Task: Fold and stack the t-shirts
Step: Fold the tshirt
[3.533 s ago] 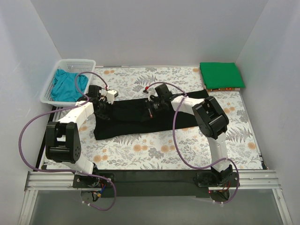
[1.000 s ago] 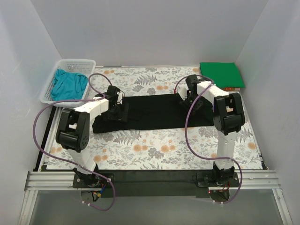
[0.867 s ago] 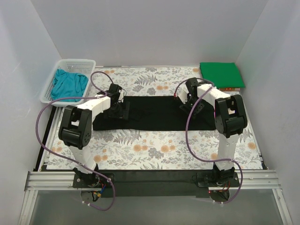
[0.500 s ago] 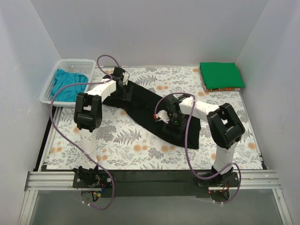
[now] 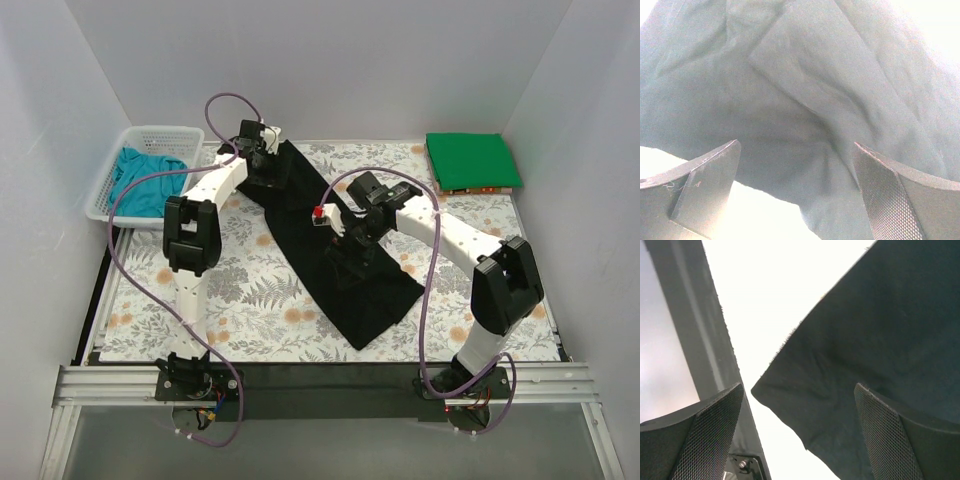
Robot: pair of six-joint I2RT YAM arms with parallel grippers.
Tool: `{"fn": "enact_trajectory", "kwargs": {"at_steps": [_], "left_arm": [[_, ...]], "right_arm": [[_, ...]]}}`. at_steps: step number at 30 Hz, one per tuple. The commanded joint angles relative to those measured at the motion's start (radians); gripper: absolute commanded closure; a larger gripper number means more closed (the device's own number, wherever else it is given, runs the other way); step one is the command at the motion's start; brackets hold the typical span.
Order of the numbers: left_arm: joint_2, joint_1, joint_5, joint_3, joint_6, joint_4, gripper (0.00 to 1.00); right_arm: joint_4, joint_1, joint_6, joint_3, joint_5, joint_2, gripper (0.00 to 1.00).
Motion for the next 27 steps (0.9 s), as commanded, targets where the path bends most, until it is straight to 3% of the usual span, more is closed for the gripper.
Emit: {"fn": "enact_trajectory", "kwargs": {"at_steps": [1, 5, 9, 14, 20, 27], "left_arm": [[-0.200, 0.010, -0.006, -0.085, 0.109, 0.021, 0.06], [-0.263, 0.088, 0.224, -0.125, 0.116, -0.024, 0.04], [-0.266, 0.093, 0.259, -0.154, 0.010, -0.053, 0.10], [-0.263, 0.089, 0.348, -0.237, -0.124, 0.038, 0.12], [-0.189, 0.089, 0.327, -0.223, -0.191, 0.062, 0.14], [-0.088, 0.092, 0.247, -0.177, -0.199, 0.065, 0.14]], "right_arm": [[-0.013, -0.042, -0.022, -0.062, 0.015, 0.020, 0.02], [0.041, -0.088, 0.003, -0.111, 0.074, 0.063, 0.02], [0.078, -0.099, 0.052, -0.128, 0.114, 0.120, 0.02], [0.107, -0.093, 0.086, -0.206, 0.064, 0.167, 0.02], [0.124, -0.034, 0.104, -0.315, -0.022, 0.177, 0.02], [0.128, 0.051, 0.105, -0.311, -0.160, 0.128, 0.02]]}}
